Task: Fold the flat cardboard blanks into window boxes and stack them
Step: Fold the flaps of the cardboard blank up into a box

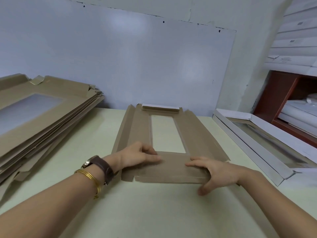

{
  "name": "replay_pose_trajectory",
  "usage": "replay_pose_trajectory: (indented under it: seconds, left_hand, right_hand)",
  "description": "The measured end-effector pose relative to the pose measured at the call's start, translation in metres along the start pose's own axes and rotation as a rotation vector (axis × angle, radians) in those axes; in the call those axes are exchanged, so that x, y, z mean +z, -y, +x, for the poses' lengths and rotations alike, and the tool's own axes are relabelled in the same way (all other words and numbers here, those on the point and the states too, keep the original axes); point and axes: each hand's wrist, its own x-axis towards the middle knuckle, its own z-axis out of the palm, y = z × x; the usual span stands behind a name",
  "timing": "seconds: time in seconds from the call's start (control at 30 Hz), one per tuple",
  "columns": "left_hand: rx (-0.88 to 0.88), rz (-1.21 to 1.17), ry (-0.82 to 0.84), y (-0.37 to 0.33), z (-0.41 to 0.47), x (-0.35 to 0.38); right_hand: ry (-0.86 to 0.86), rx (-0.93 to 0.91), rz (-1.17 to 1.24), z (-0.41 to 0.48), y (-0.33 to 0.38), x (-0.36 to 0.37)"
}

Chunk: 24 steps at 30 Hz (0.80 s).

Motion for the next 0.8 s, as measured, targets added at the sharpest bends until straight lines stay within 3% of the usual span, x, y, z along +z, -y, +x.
replay_pose_trajectory:
  seconds: [0.17,0.3,0.37,0.53,0.7,0.8]
  left_hand:
    - [0.032,0.158,0.325,0.002,-0.021,-0.023]
    - [0.059,0.243,0.431,-0.002,-0.029,-0.026]
    - [0.057,0.236,0.374,-0.005,-0.03,-0.024]
    - [0.031,0.201,0.056,-0.005,-0.019,-0.02]
    - [0.005,0.255,-0.182,-0.002,-0.007,-0.01]
    - [-0.009,0.302,-0.277,-0.001,-0.006,-0.001]
  right_hand:
    - [-0.096,-0.029,-0.032,-0.005,-0.003,0.001]
    - [-0.141,-0.032,0.126,-0.004,-0.008,-0.004]
    - [-0.182,-0.042,0.208,-0.003,-0.011,-0.009]
    - [-0.366,-0.003,0.277,0.007,-0.015,-0.017]
    - [-0.551,0.101,0.28,0.019,-0.018,-0.01]
    - [-0.612,0.175,0.153,0.025,-0.013,0.0]
